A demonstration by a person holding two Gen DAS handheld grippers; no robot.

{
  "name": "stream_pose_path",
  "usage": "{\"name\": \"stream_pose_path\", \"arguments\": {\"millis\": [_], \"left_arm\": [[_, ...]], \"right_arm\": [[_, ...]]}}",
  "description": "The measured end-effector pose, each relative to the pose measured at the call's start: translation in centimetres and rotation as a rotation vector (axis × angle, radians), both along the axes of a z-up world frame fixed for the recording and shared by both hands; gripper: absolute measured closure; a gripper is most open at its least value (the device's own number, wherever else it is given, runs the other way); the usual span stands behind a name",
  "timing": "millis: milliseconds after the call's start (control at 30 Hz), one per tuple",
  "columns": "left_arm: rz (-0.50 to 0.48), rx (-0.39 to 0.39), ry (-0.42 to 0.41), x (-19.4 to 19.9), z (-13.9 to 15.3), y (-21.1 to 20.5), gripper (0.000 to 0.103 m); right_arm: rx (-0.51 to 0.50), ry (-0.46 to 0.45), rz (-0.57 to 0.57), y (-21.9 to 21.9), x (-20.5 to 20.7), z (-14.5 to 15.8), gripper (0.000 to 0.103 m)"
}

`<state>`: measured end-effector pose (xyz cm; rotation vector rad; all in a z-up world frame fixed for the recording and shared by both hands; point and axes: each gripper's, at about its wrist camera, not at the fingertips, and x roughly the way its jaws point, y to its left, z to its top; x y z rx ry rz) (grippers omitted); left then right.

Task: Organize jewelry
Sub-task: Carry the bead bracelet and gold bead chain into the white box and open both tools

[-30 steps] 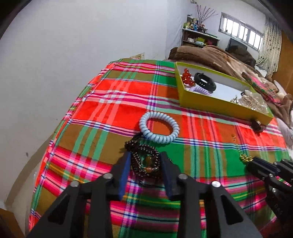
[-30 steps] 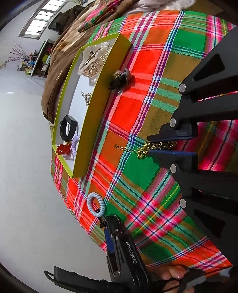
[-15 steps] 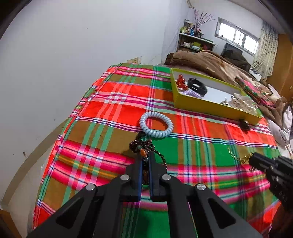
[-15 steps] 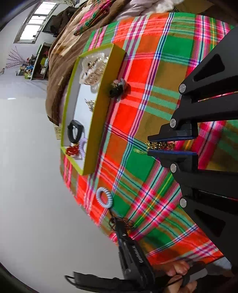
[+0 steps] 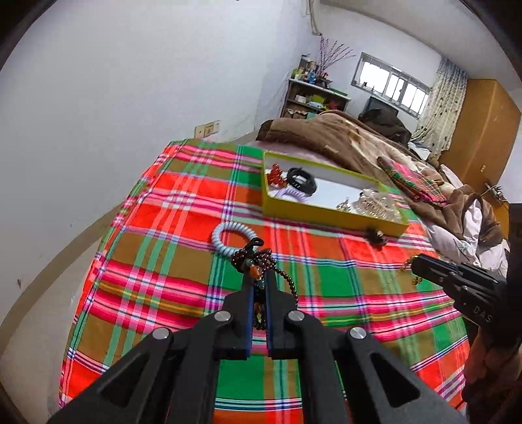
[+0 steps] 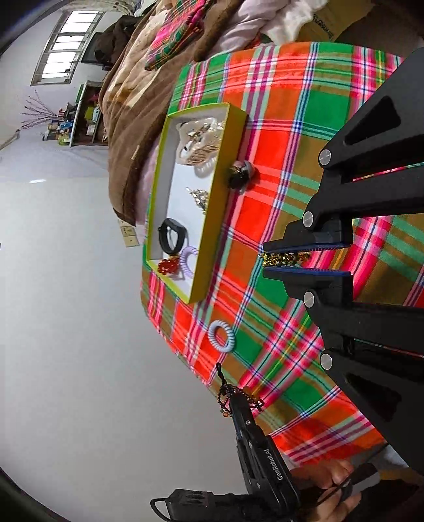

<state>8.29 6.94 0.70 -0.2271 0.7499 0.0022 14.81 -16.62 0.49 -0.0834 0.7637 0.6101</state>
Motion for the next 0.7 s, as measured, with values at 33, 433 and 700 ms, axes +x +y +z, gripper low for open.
{"name": "stream_pose_path", "arguments": {"millis": [33, 433, 700], "left_arm": [[-0.006, -0.002, -0.003, 0.1, 0.2, -0.1, 0.097], [-0.088, 0.022, -0.022, 3.7, 1.8, -2.1, 0.097], [-0.149, 0.034, -0.027, 6.9, 2.7, -3.3, 0.097]], "right_arm": [[0.001, -0.004, 0.001, -0.1, 0.1, 0.2, 0.095], [0.005, -0.042, -0.024, -1.0, 3.2, 2.7, 0.095], [0.016, -0.041, -0.038, -1.8, 6.4, 3.8, 0.095]]}}
